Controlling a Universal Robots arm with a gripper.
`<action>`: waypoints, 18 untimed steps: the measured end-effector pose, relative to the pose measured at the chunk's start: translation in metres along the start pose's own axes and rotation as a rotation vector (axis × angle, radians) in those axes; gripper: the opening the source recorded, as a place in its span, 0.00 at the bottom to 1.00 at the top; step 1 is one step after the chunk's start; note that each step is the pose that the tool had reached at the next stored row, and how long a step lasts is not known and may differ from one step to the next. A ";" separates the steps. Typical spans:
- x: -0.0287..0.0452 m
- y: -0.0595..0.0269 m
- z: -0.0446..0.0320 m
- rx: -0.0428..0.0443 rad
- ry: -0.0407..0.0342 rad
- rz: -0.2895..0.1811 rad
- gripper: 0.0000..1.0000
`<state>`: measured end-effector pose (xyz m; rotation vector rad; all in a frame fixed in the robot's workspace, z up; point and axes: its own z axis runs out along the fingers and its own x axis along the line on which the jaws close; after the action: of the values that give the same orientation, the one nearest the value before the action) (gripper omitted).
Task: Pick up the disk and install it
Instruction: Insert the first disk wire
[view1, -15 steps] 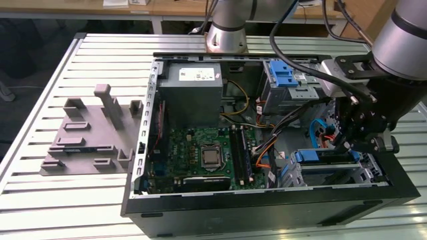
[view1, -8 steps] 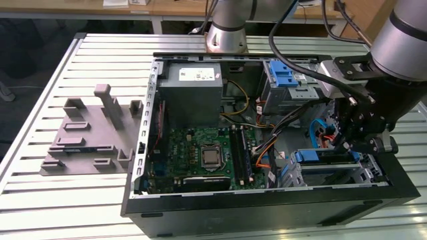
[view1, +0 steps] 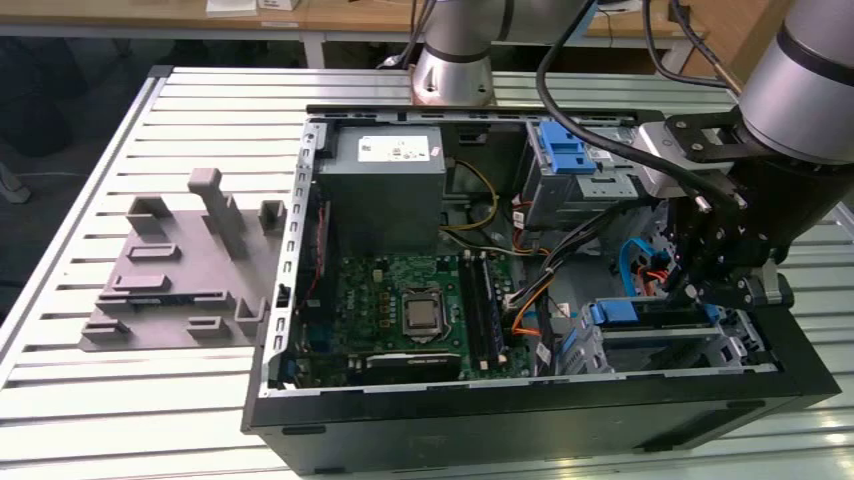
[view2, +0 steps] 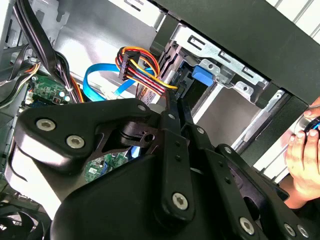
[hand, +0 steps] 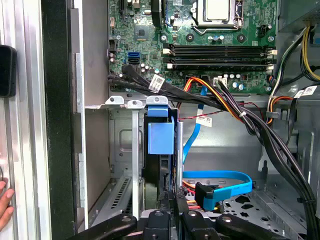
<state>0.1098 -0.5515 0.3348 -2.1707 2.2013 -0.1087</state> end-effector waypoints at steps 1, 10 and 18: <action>0.0000 0.0000 0.0003 0.0002 -0.0004 0.000 0.16; 0.0003 0.0003 0.0033 0.0005 -0.0035 0.000 0.16; 0.0011 0.0003 0.0054 0.0000 -0.0037 0.000 0.16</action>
<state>0.1100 -0.5527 0.3294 -2.1687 2.1997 -0.1046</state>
